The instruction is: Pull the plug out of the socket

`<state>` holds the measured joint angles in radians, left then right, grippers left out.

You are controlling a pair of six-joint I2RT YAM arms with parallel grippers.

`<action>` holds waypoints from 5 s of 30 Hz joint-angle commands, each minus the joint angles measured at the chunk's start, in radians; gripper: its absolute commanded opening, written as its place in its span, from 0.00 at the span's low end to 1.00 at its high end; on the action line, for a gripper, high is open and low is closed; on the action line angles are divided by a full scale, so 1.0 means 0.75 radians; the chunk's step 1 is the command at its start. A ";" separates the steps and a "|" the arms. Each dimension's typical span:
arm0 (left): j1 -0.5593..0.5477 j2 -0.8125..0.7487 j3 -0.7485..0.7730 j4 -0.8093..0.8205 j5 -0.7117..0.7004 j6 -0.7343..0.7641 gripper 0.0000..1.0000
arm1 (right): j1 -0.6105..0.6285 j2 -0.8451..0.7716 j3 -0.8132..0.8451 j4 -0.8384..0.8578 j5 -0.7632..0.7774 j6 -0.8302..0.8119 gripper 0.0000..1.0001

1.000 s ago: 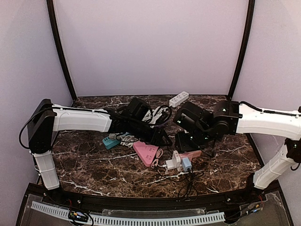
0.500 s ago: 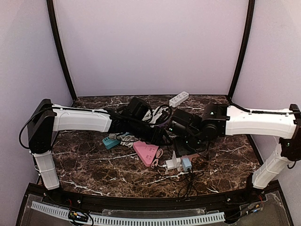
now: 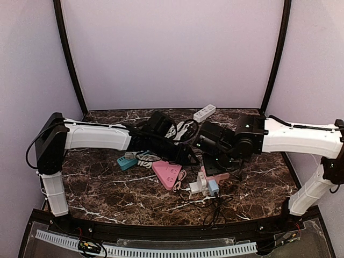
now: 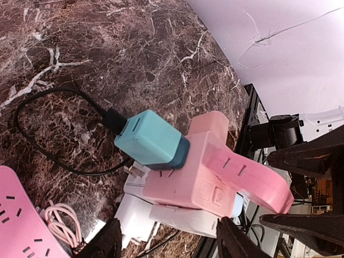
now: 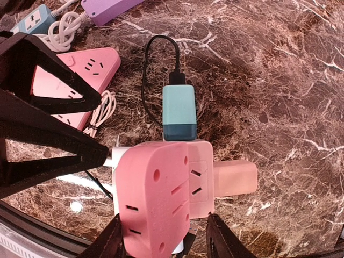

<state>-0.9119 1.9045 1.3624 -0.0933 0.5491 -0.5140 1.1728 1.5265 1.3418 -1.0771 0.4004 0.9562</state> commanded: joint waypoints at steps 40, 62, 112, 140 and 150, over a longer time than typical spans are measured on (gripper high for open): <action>-0.060 0.176 0.100 0.029 0.047 -0.053 0.47 | -0.100 -0.104 -0.279 0.298 -0.066 0.002 0.18; -0.087 0.183 0.014 0.027 0.023 -0.036 0.42 | -0.180 -0.263 -0.475 0.456 -0.174 0.057 0.00; -0.087 0.238 0.026 0.014 0.008 -0.026 0.41 | -0.097 -0.112 -0.221 0.165 0.048 0.074 0.00; -0.061 0.141 0.075 -0.001 0.000 0.033 0.50 | -0.081 -0.116 -0.210 0.230 0.046 0.013 0.00; -0.024 -0.137 -0.102 0.173 -0.149 0.007 0.67 | -0.065 -0.177 -0.264 0.478 -0.074 -0.080 0.00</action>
<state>-0.9340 1.9152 1.3365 -0.0486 0.4831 -0.5007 1.1103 1.4361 1.1446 -0.8715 0.3687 0.9371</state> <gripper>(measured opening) 0.653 0.143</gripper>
